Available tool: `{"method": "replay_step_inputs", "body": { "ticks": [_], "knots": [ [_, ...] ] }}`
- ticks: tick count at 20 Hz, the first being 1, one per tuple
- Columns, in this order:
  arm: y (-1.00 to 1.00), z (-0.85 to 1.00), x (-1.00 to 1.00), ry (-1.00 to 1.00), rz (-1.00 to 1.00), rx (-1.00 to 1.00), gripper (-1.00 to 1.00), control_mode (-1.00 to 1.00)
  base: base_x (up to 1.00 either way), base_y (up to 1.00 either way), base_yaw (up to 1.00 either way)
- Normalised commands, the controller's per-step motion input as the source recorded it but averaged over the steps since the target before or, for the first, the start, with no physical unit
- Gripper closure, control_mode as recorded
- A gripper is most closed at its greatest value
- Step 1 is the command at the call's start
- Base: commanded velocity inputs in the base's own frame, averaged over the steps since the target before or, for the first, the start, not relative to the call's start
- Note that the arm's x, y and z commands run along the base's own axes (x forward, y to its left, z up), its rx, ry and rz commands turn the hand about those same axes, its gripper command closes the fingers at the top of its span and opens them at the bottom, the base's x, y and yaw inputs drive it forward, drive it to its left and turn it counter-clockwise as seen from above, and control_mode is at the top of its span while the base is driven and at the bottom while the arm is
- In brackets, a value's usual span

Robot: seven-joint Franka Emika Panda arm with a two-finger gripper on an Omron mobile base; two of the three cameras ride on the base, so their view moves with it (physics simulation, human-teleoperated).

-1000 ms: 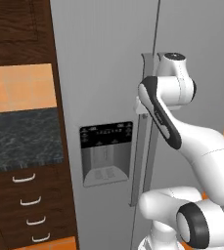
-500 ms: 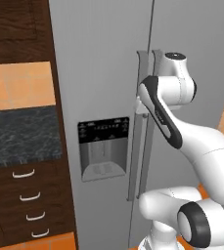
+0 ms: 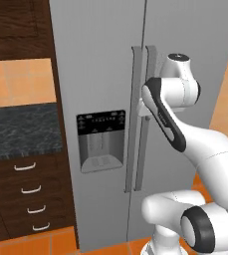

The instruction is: Take the strawberry from the fridge and place it on top of the pancake, located on the dining counter.

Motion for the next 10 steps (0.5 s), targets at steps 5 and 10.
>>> {"method": "replay_step_inputs", "body": {
  "ticks": [5, 10],
  "knots": [
    [0.0, 0.0, 0.0, 0.0, 0.0, 0.0, -1.0, 1.0, -0.42, 0.0, 0.0],
    [0.0, 0.0, 0.0, 0.0, 0.0, 0.0, -1.0, 1.0, -0.39, 0.0, 0.0]
  ]
}}
